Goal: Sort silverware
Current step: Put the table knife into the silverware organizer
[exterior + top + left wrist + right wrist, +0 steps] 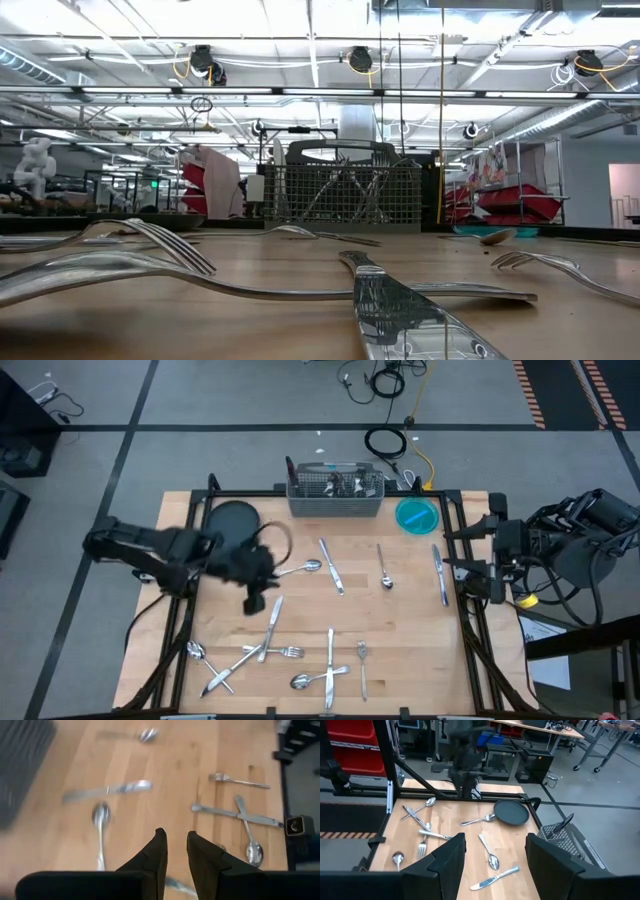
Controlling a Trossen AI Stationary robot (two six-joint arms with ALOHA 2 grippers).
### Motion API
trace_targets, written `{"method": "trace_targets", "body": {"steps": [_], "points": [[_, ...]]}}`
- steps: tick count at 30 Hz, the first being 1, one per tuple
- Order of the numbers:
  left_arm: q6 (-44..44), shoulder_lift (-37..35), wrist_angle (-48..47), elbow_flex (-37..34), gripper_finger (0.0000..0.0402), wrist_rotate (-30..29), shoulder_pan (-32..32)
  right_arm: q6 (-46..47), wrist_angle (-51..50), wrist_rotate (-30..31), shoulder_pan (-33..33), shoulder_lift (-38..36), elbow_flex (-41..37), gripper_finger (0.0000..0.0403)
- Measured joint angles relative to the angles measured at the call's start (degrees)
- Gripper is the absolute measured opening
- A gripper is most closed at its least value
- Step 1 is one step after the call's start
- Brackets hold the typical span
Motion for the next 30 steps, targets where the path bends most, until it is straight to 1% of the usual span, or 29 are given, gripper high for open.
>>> {"method": "trace_targets", "body": {"steps": [3,6,8,11,15,20,23,30], "points": [[-14.95,-2.31,-0.05,-6.61,0.0082,-6.14,-8.19,0.87,0.66,0.25,0.00,0.04,0.00,0.0196],[-29.23,-2.38,-0.35,-11.58,0.0082,-11.53,-16.49,1.83,0.68,1.76,-0.02,0.35,0.01,0.0196],[-36.91,-1.58,-0.17,-13.64,0.0082,-14.54,-21.28,1.78,0.68,2.27,0.00,0.54,0.01,0.0196],[-47.10,1.19,-0.64,-15.57,0.0082,-15.53,-27.06,1.79,0.68,2.56,-0.02,0.74,0.01,0.0196],[-59.39,5.18,-0.36,-16.00,0.0082,-15.12,-32.38,1.85,0.68,2.53,-0.01,1.07,0.01,0.0196],[-66.90,11.16,-0.28,-16.13,0.0082,-8.49,-36.57,1.51,0.68,2.48,-0.01,1.59,0.01,0.0196],[-68.69,14.23,0.12,-16.13,0.0082,-4.62,-38.11,1.32,0.64,2.44,0.00,2.03,0.01,0.0196],[-69.02,17.23,6.27,-16.77,0.0082,-2.19,-39.10,0.90,0.62,-0.64,0.00,2.72,0.01,0.0196]]}}
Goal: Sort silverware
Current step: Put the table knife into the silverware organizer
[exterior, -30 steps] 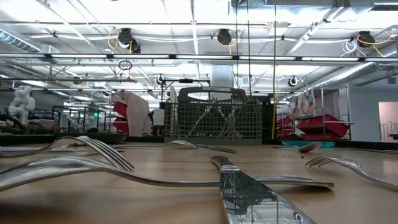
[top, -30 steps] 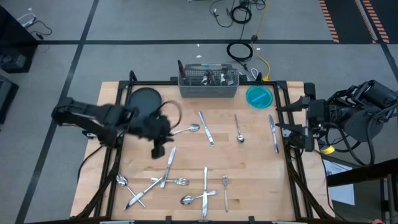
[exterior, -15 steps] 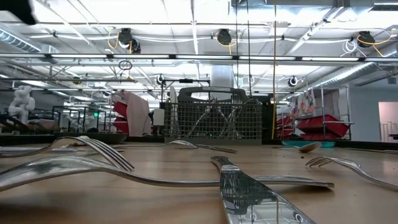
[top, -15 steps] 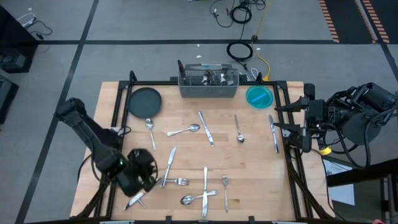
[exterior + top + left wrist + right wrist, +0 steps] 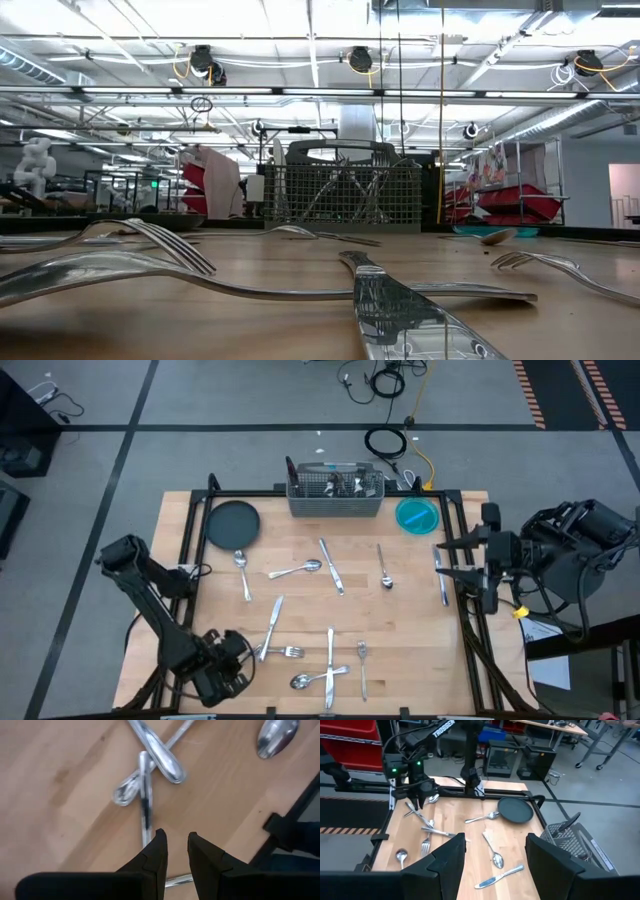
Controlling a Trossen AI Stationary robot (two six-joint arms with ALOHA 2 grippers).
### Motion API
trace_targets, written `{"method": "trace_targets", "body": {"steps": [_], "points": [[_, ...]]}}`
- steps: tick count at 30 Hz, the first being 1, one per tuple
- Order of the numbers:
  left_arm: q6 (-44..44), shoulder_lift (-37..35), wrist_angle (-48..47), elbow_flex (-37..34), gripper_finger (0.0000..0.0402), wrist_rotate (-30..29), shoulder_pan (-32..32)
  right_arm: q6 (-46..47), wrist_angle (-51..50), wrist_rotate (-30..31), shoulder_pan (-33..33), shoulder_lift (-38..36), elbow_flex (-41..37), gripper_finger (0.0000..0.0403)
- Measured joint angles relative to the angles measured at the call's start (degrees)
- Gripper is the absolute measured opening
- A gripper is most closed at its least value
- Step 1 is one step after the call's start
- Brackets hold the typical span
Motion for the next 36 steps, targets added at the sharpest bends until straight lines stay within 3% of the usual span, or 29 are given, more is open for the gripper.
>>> {"method": "trace_targets", "body": {"steps": [9,17,33,36], "points": [[1.41,0.27,6.21,-7.02,0.0082,0.86,-0.02,-0.22,-0.07,-2.32,0.00,0.45,0.02,0.0196],[2.88,0.27,20.20,-14.45,0.0082,3.04,0.96,-0.29,-0.26,-3.03,0.00,0.47,0.02,0.0196],[1.11,-3.63,19.90,-14.56,0.0082,6.15,1.64,-1.60,-0.28,-3.02,-0.01,0.45,0.02,0.0196],[-4.73,-4.51,15.40,-14.48,0.0082,5.69,1.89,-1.60,-0.51,-3.02,-0.01,0.45,0.02,0.0196]]}}
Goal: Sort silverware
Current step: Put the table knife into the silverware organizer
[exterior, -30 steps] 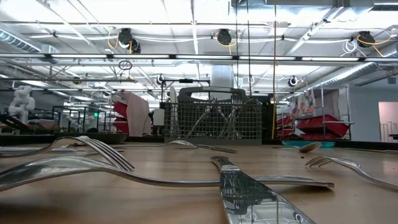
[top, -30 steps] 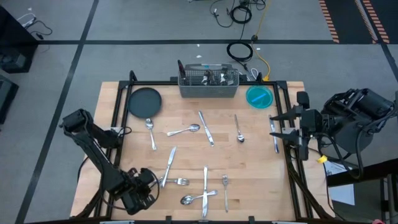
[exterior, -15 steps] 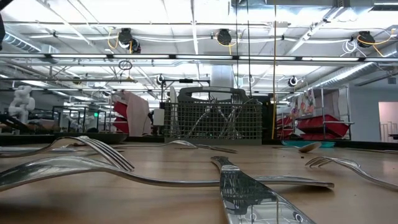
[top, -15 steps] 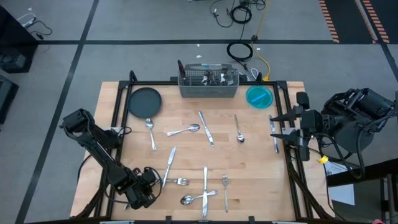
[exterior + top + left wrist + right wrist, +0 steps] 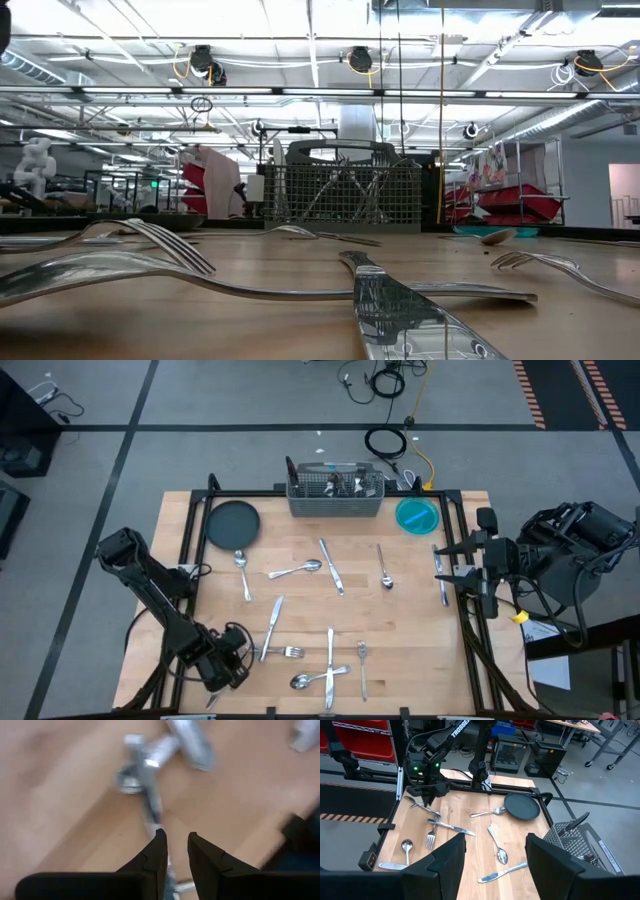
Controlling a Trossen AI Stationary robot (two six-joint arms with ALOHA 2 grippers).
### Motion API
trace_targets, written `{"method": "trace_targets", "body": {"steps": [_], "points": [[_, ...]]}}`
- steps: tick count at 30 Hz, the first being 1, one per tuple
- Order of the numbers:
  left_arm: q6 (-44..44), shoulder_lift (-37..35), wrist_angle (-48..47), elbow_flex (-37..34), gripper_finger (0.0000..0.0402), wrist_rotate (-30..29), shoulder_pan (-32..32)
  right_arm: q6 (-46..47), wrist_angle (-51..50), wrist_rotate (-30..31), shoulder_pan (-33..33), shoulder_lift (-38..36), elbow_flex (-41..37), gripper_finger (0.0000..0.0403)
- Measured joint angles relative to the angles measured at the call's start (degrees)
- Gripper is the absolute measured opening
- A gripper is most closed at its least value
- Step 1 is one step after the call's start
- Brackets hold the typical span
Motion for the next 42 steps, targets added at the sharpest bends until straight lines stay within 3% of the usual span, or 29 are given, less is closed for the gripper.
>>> {"method": "trace_targets", "body": {"steps": [7,15,19,25,28,42], "points": [[-8.03,-0.51,0.23,-0.03,0.0082,5.40,1.88,0.00,-1.20,0.02,0.00,0.00,0.00,0.0196],[-3.80,-0.86,2.84,0.01,0.0084,4.34,2.07,-0.01,-1.23,0.04,0.00,0.00,0.00,0.0196],[-1.22,-1.25,6.08,0.03,0.0118,3.95,2.68,-0.24,-1.26,0.04,0.00,0.00,0.00,0.0196],[-5.29,-1.23,2.67,-0.01,0.0208,2.41,2.97,-0.24,-1.26,0.07,0.01,-0.01,0.00,0.0196],[-6.05,-1.21,1.55,0.01,0.0234,1.92,3.05,-0.19,-1.25,0.07,0.00,-0.01,0.00,0.0196],[-6.10,6.15,0.72,0.01,0.0242,3.69,2.98,0.46,-1.17,0.07,0.01,0.00,0.00,0.0196]]}}
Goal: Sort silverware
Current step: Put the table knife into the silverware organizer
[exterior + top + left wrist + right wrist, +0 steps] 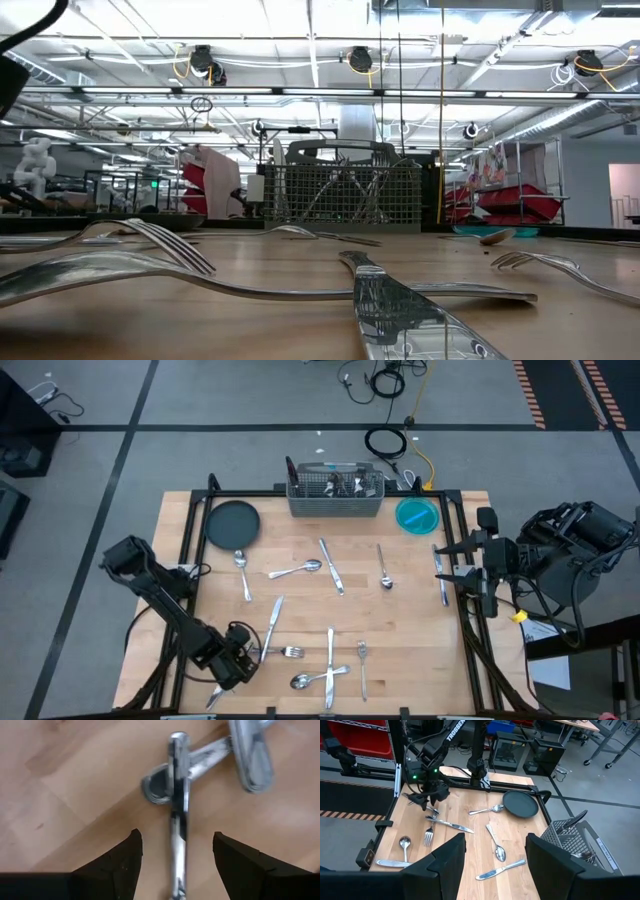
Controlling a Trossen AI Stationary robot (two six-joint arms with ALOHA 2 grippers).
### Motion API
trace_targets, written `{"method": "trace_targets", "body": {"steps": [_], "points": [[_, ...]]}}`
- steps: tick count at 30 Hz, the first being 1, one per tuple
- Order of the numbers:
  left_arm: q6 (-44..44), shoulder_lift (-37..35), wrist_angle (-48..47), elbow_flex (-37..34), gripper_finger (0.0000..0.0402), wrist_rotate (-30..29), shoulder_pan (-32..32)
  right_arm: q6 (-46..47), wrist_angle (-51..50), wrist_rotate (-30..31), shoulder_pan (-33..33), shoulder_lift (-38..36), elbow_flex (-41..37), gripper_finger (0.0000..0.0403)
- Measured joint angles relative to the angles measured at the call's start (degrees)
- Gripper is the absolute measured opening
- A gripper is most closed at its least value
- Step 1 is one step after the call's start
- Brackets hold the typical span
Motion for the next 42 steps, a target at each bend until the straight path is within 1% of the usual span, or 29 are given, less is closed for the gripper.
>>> {"method": "trace_targets", "body": {"steps": [6,8,9,11,13,15,16,20,24,28,32,36,38,42], "points": [[0.09,2.10,1.00,0.22,0.0240,0.41,-0.04,0.00,0.41,0.00,0.00,-0.02,0.00,0.0196],[0.11,3.07,0.86,0.26,0.0227,1.41,0.00,0.00,0.44,0.00,-0.02,0.00,0.00,0.0196],[0.14,3.54,0.55,0.29,0.0214,1.89,0.02,0.00,0.44,0.00,0.00,0.00,0.00,0.0196],[0.19,4.28,0.21,0.35,0.0175,1.92,-0.02,0.00,0.45,0.02,-0.02,0.00,0.00,0.0196],[0.19,4.69,-0.39,0.35,0.0121,1.93,0.00,0.00,0.52,0.00,0.00,-0.02,0.00,0.0196],[0.04,4.94,-1.48,0.36,0.0058,1.57,-0.06,0.00,1.13,0.01,-0.02,-0.01,0.00,0.0196],[0.07,4.96,-1.89,0.41,0.0036,1.39,-0.06,-0.04,1.48,0.02,-0.02,-0.01,0.00,0.0196],[0.93,4.99,-3.85,0.50,0.0031,1.71,0.04,-0.33,2.16,0.02,0.00,0.00,0.00,0.0196],[3.06,4.96,-3.41,0.53,0.0031,2.38,0.07,-0.43,2.16,0.02,0.00,0.00,0.00,0.0196],[2.93,4.29,-5.13,1.78,0.0031,1.39,0.25,-1.72,2.14,0.04,-0.01,-0.02,0.00,0.0196],[0.43,2.58,-6.27,2.10,0.0031,0.12,0.85,-3.35,2.08,0.28,0.00,0.00,0.00,0.0196],[-2.30,0.11,-7.63,2.10,0.0031,-6.33,1.30,-3.50,1.73,0.33,0.00,-0.01,0.00,0.0196],[-3.95,-1.50,-8.94,2.23,0.0031,-8.23,1.36,-3.50,1.58,0.48,0.00,0.00,0.00,0.0196],[-5.94,-5.13,-11.31,2.24,0.0031,-12.43,1.85,-3.45,-0.40,3.19,0.00,0.00,0.00,0.0196]]}}
